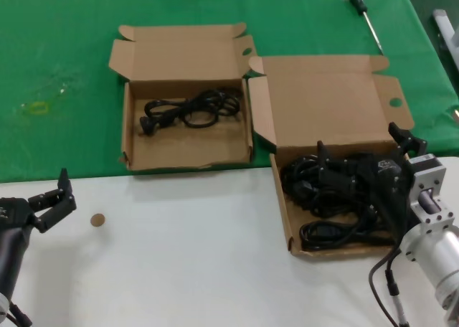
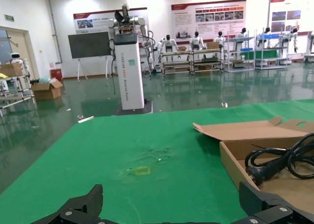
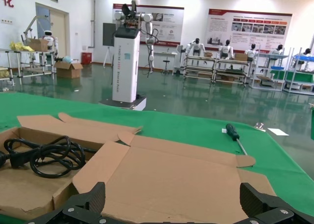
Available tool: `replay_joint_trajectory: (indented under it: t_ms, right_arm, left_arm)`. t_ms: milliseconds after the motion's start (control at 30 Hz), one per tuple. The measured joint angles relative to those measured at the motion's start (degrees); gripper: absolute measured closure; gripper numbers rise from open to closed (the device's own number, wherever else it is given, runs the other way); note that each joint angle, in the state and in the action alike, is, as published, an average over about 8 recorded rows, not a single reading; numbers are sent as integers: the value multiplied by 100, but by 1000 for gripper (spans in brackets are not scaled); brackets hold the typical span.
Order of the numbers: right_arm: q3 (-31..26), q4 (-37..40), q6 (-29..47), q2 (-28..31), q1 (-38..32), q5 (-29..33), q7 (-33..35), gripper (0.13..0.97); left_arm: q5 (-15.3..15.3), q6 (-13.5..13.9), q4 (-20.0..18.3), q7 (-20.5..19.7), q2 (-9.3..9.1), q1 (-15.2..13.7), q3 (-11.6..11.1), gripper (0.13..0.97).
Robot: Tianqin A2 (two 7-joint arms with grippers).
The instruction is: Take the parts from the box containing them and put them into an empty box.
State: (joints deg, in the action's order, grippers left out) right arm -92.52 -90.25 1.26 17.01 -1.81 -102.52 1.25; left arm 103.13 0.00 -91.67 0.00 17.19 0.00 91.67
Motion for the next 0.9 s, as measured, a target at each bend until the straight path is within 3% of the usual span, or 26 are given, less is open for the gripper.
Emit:
replay_joint_trajectory:
  t_ms: [900]
  right_arm:
    - [0, 0, 0, 0, 0, 0, 0, 129]
  left_arm:
    - [0, 0, 0, 0, 0, 0, 0, 132]
